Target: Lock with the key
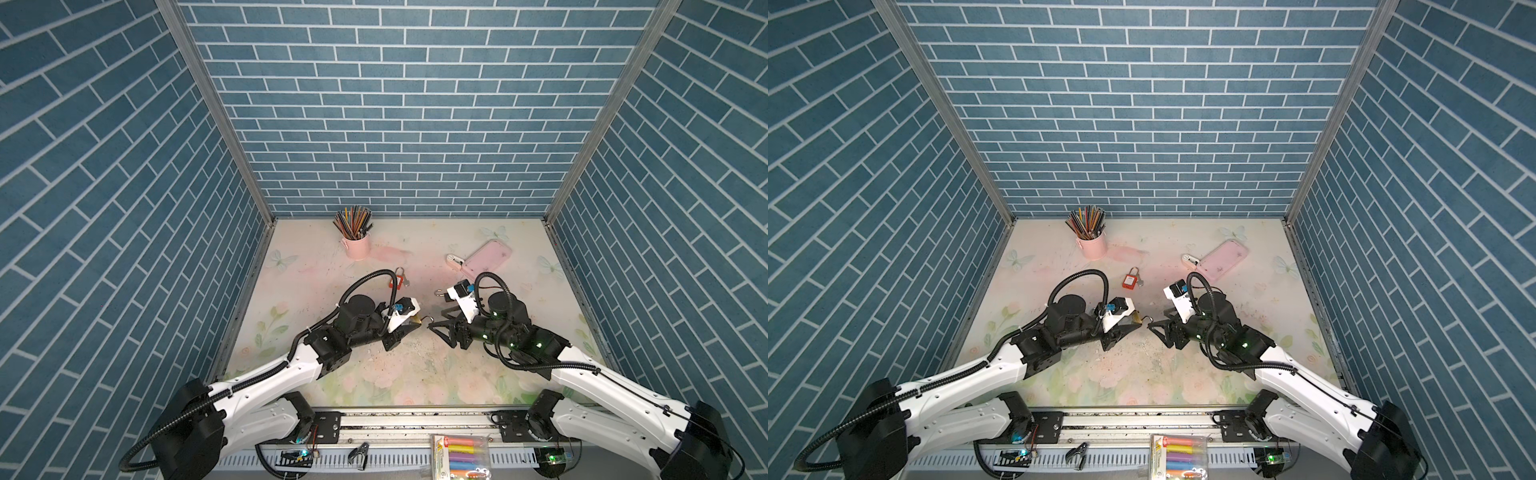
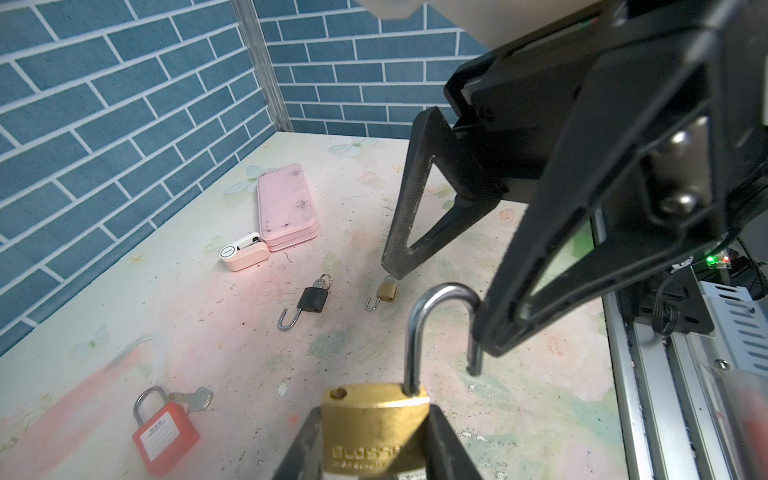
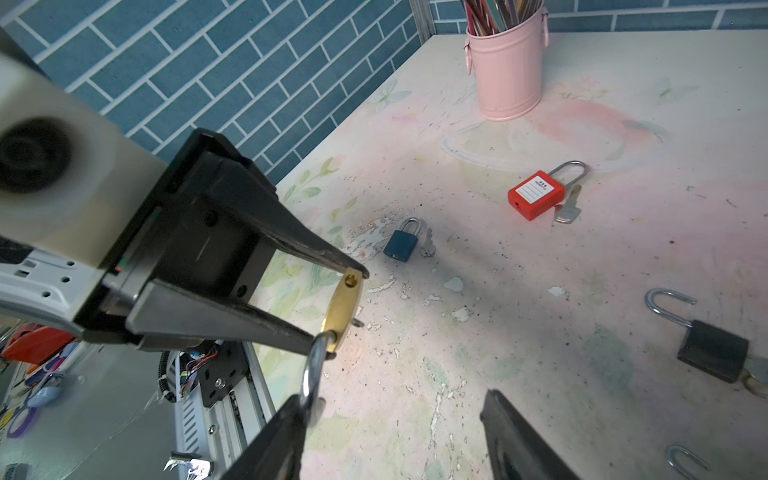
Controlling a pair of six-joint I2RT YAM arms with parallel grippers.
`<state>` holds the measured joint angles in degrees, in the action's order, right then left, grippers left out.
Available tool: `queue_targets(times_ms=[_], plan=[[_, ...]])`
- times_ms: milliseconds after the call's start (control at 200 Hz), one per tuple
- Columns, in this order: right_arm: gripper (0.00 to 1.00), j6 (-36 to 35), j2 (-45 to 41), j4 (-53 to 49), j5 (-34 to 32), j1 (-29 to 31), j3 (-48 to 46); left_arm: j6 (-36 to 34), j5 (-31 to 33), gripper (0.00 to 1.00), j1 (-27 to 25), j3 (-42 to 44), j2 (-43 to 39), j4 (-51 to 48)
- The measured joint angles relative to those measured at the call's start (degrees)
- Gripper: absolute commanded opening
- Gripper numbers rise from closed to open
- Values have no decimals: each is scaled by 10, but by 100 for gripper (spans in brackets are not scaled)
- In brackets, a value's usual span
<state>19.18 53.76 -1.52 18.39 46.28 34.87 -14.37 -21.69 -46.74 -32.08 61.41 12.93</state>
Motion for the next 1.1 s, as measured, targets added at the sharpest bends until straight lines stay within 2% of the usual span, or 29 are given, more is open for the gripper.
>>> queue_targets(times_ms=[360,585,850,1100], plan=[[62,1,25,14,-22,-22,3,-5,-2,0,-10,0,0,2],[62,21,-11,-3,-43,-32,3,-15,14,0,-16,1,-1,6],[58,113,-52,-50,-67,-45,27,-46,82,0,-41,1,2,-11],[52,183,-14,-42,-17,-45,40,-67,132,0,-59,1,4,-26]])
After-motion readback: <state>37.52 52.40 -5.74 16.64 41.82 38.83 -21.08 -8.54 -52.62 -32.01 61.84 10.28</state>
